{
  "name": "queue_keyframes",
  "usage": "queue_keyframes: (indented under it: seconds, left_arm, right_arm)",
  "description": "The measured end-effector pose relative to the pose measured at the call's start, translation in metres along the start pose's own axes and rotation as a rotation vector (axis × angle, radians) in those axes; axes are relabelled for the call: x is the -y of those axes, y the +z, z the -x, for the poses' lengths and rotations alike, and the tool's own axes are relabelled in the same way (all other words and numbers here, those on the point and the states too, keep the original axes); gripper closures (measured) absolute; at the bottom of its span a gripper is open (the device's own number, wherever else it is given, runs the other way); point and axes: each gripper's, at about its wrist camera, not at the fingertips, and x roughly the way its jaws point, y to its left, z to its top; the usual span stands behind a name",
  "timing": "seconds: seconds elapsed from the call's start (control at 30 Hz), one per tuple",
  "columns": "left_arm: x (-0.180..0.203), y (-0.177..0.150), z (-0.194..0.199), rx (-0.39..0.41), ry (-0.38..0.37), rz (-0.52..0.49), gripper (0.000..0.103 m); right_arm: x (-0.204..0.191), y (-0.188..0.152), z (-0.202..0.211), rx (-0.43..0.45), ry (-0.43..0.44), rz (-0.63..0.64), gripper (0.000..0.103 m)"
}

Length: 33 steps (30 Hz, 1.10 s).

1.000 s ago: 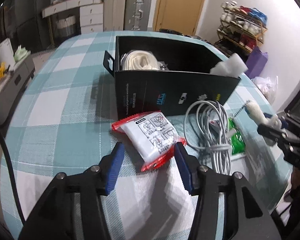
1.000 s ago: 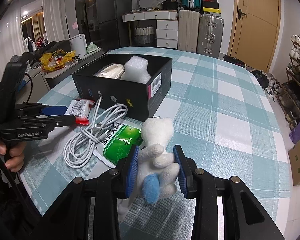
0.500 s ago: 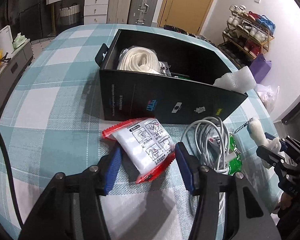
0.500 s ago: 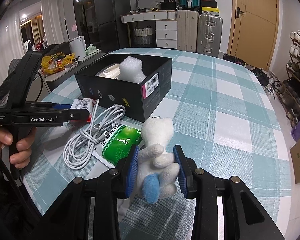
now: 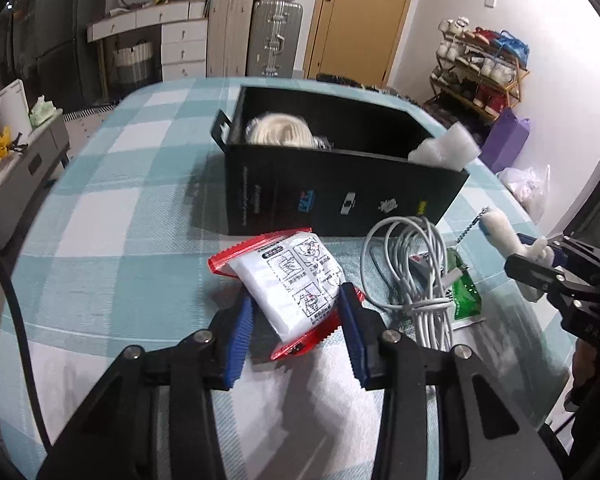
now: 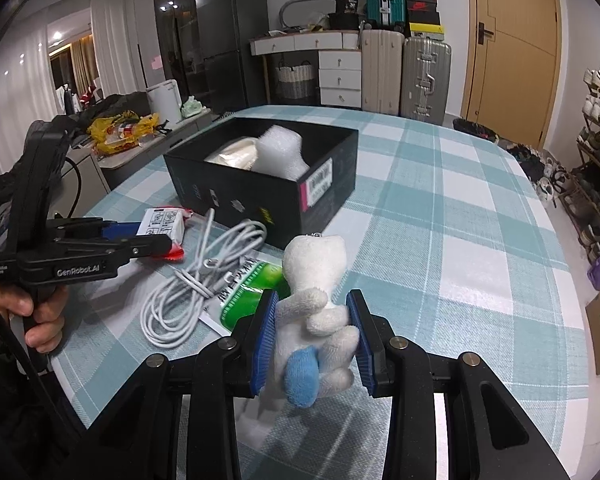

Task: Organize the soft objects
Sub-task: 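Lift and carry the packet and plush toy over the black box with both grippers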

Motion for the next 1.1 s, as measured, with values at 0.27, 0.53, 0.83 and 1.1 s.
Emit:
queue_keyframes:
  seconds: [0.27,0.53,0.83,1.1]
  left_arm:
    - [-0.007,0.016,0.027,0.097,0.042,-0.013,0.063]
    - [-0.003,0.036,0.047,0.17,0.056,-0.043,0.063]
    - [0.002,0.054,0.065,0.23,0.056,-0.074,0.063]
    - [0.004,0.067,0.066,0.251,0.059,-0.077,0.062]
  right_arm:
    - [-0.005,0.008,0.015,0.079,0.032,-0.002,0.067]
    - [-0.003,0.025,0.043,0.187,0.059,-0.05,0.067]
    - [-0.01,0.053,0.062,0.264,0.076,-0.041,0.068]
    - [-0.016,0.077,0.063,0.304,0.09,-0.037,0.068]
